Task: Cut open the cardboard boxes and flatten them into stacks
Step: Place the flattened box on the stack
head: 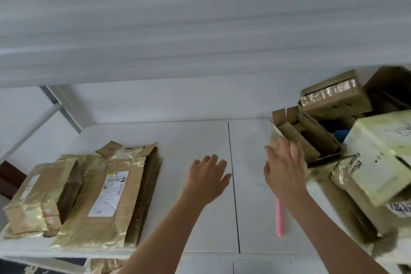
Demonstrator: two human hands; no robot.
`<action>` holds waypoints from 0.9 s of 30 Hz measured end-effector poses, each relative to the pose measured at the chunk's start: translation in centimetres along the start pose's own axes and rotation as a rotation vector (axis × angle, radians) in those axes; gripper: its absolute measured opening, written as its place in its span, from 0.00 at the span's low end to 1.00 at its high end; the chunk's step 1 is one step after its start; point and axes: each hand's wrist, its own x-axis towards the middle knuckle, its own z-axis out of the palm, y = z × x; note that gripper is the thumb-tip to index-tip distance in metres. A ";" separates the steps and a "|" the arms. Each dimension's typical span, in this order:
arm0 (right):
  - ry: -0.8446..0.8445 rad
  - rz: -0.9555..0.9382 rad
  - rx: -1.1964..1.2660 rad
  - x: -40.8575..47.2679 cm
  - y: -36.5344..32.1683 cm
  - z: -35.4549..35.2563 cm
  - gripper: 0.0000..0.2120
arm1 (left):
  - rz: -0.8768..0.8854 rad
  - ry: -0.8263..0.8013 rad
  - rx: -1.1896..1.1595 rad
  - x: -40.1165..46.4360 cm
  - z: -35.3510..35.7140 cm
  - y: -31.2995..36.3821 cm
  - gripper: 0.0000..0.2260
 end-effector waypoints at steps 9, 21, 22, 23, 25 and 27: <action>-0.241 0.014 -0.076 0.7 5.1 -0.5 0.21 | -0.016 -0.003 0.042 2.3 -0.2 4.5 0.19; -0.310 0.096 1.267 0.5 -0.8 -2.2 0.20 | -0.733 0.250 -0.729 1.5 -1.8 1.9 0.33; -0.398 0.193 1.370 0.5 -1.5 -2.2 0.18 | -0.817 0.237 -0.799 1.5 -2.1 1.6 0.35; -0.513 0.315 1.464 0.3 -2.1 -2.2 0.16 | -0.876 0.179 -0.830 1.5 -2.4 1.3 0.35; -0.740 0.588 1.612 -0.1 -3.3 -0.8 0.11 | -0.929 -0.014 -0.795 1.1 -1.9 0.5 0.35; -0.865 0.708 1.555 -0.9 -4.0 1.3 0.13 | -0.895 -0.197 -0.657 0.0 -0.2 0.0 0.35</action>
